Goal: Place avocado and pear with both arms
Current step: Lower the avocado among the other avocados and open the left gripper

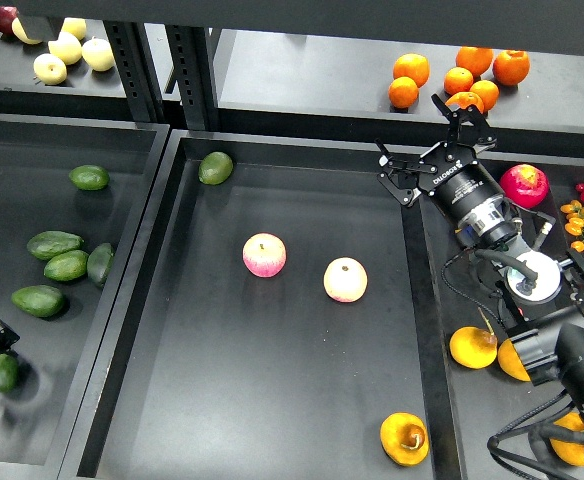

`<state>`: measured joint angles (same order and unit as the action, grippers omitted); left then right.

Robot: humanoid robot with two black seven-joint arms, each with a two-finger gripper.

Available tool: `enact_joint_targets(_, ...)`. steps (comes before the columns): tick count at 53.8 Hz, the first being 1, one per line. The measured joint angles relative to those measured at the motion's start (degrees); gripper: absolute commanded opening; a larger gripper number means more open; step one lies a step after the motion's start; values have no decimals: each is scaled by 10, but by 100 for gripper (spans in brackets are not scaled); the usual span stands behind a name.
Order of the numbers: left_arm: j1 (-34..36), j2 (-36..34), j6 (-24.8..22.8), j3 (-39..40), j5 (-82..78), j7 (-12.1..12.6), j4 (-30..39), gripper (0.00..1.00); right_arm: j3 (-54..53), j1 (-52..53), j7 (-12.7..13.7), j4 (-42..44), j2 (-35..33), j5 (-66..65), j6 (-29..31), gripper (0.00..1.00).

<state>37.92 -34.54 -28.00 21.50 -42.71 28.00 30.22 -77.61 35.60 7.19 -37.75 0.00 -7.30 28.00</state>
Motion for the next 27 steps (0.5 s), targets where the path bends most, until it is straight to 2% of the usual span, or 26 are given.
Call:
enact_joint_targets(14, 6, 0, 0, 2, 0, 0, 4, 83, 0, 0, 0, 0, 0, 0, 0, 100)
enact_joint_targets(27, 31, 1, 0, 44, 40, 0, 8, 84, 0, 0, 0, 0, 0, 0, 0, 100)
